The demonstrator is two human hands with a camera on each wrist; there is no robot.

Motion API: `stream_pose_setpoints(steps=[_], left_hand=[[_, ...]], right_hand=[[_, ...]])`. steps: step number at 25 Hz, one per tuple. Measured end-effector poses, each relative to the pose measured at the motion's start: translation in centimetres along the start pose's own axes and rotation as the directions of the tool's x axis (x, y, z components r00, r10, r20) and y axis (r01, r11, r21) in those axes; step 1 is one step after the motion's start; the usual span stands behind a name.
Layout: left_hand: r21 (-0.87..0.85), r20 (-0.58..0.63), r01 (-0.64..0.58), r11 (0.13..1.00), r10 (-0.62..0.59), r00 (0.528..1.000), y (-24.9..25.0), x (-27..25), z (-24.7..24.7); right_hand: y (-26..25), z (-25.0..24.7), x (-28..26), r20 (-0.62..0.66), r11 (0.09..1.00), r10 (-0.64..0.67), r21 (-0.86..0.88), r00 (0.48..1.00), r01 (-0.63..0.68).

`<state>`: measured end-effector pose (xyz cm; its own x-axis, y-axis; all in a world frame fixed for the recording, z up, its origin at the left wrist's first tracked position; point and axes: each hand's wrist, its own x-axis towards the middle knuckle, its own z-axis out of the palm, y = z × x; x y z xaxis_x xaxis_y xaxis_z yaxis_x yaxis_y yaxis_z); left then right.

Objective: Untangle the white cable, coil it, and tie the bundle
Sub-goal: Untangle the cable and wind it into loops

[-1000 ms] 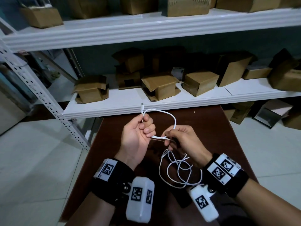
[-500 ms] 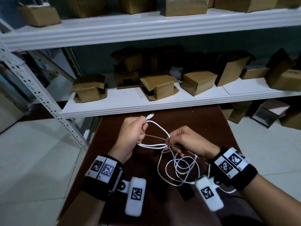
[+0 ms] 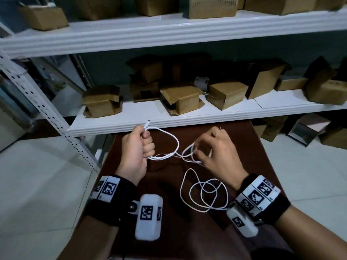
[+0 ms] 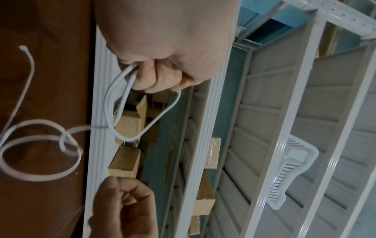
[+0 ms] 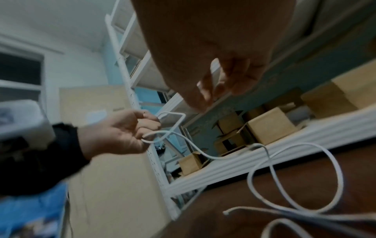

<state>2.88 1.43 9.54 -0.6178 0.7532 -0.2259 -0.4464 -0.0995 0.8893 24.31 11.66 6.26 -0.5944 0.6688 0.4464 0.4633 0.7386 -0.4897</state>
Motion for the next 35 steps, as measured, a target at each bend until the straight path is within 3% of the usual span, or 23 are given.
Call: stream_pose_setpoints(steps=[1,2,3,4,5,6,8,10,11,12,13,18,20,22,24,25,29,35], left_hand=[[-0.085,0.013,0.026,0.996,-0.024,1.0,0.0,0.0,0.1],[-0.151,0.027,0.041,0.988,-0.038,0.999,0.0,0.0,0.1],[-0.207,0.042,0.054,0.977,-0.047,0.998,0.0,-0.2,0.1],[-0.258,0.059,0.069,0.964,-0.055,0.997,0.0,-0.4,0.2],[-0.304,0.081,0.086,0.949,-0.065,0.995,0.0,-0.6,0.2],[-0.343,0.104,0.108,0.933,-0.076,0.992,0.0,-0.9,0.2],[-0.4,0.144,0.154,0.904,-0.104,0.984,0.1,-1.4,0.1],[-0.423,0.173,0.195,0.885,-0.132,0.976,-0.1,-1.7,0.0],[-0.42,0.177,0.208,0.883,-0.146,0.973,-0.2,-1.8,0.0],[-0.409,0.179,0.218,0.886,-0.157,0.971,-0.4,-1.9,0.1],[-0.392,0.183,0.227,0.891,-0.166,0.969,-0.5,-1.9,0.3],[-0.289,0.192,0.259,0.922,-0.209,0.959,-0.9,-1.9,1.0],[-0.281,0.184,0.249,0.927,-0.202,0.962,-1.0,-1.8,0.9],[-0.285,0.179,0.242,0.928,-0.196,0.964,-0.8,-1.6,0.7],[-0.295,0.185,0.247,0.923,-0.198,0.963,-0.8,-1.3,0.7],[-0.296,0.19,0.252,0.922,-0.202,0.961,-0.9,-1.2,0.7],[-0.171,0.165,0.212,0.962,-0.185,0.969,-1.6,-1.1,1.6],[0.063,0.083,0.068,0.996,-0.073,0.994,-2.6,-1.1,2.6]], right_hand=[[-0.4,0.1,0.2,-0.021,0.982,0.132,0.135,0.991,-0.128],[-1.1,0.3,0.4,0.084,0.893,0.296,0.33,0.952,-0.307],[-1.9,0.6,0.4,0.289,0.721,0.406,0.481,0.867,-0.498],[-2.9,0.9,0.3,0.504,0.513,0.435,0.543,0.747,-0.665],[-3.7,1.2,0.2,0.659,0.321,0.402,0.549,0.636,-0.772],[-4.2,1.6,0.0,0.749,0.152,0.343,0.551,0.567,-0.82],[-4.9,2.4,-0.2,0.796,-0.168,0.238,0.598,0.556,-0.784],[-5.0,2.9,0.6,0.76,-0.452,0.214,0.634,0.614,-0.627],[-4.9,3.0,1.1,0.73,-0.538,0.244,0.649,0.638,-0.538],[-4.6,3.0,1.5,0.696,-0.56,0.288,0.679,0.657,-0.474],[-4.4,3.0,1.7,0.662,-0.524,0.334,0.722,0.67,-0.452],[-3.2,2.2,0.7,0.537,-0.147,0.435,0.835,0.723,-0.531],[-2.6,1.5,0.5,0.497,-0.074,0.474,0.845,0.727,-0.529],[-2.0,0.8,0.4,0.484,-0.074,0.51,0.849,0.711,-0.524],[-1.6,0.3,0.2,0.495,-0.101,0.484,0.851,0.721,-0.516],[-1.6,0.1,0.0,0.486,-0.071,0.46,0.854,0.743,-0.516],[-1.7,-0.4,-0.6,0.356,0.321,0.379,0.815,0.854,-0.482],[-0.9,-1.7,-0.8,0.297,0.557,0.269,0.729,0.916,-0.399]])
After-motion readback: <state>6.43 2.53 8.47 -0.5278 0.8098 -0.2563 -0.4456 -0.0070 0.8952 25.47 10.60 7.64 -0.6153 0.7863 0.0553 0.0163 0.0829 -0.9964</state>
